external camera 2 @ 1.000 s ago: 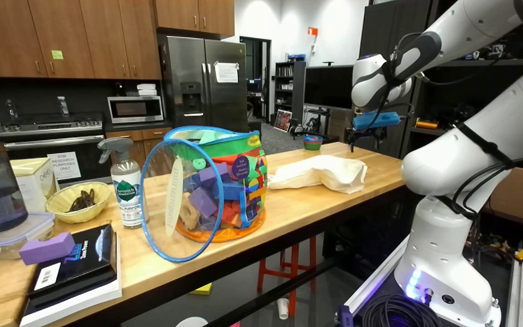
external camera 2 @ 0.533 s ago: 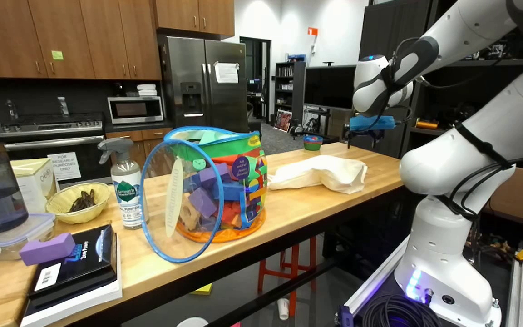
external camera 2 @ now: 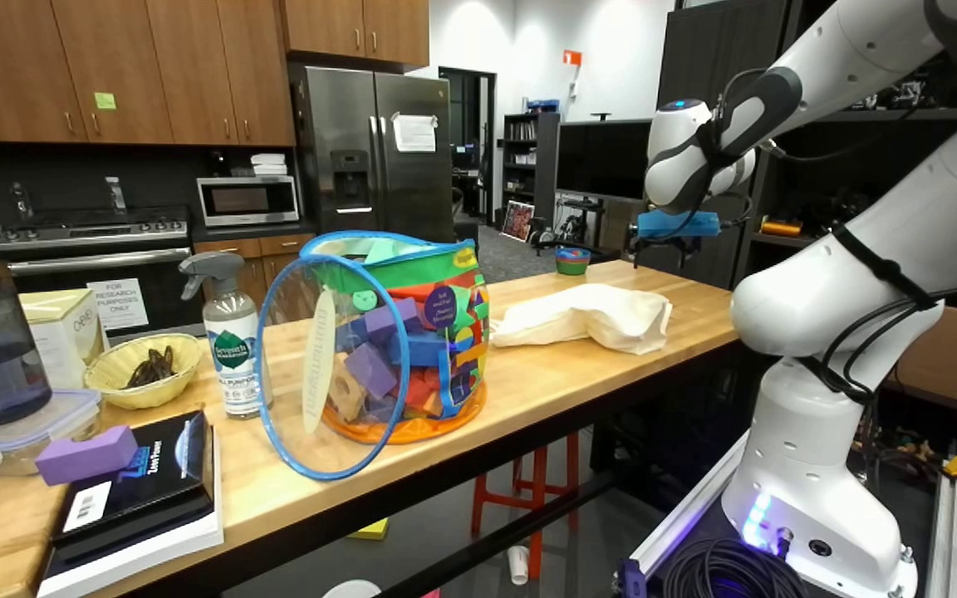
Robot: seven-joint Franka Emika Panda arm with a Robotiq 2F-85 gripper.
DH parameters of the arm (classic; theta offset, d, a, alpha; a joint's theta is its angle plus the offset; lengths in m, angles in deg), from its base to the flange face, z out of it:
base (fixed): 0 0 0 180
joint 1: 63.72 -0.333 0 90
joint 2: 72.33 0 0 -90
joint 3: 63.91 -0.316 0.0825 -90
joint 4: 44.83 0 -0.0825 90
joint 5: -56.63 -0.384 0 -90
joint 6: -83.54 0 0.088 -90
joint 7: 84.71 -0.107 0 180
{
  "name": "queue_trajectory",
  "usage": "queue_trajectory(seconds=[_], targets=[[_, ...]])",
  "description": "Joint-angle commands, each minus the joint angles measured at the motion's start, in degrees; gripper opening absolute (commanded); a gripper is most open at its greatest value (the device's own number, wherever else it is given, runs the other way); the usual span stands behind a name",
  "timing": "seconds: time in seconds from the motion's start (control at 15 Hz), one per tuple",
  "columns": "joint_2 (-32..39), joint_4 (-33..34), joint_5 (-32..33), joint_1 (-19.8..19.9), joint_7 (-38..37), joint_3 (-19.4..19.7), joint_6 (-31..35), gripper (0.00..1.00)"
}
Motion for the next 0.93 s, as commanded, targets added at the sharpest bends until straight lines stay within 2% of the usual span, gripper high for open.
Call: queue_trajectory(seconds=[0.0, 0.53, 0.87], targets=[[-0.05, 0.06, -0.56, 0.48, 0.43, -0.52, -0.07, 1.00], [4.38, -0.33, -1.32, -0.21, -0.72, -1.13, 0.28, 1.00], [9.64, -0.46, -3.94, -0.89, -5.89, -1.53, 4.97, 1.00]])
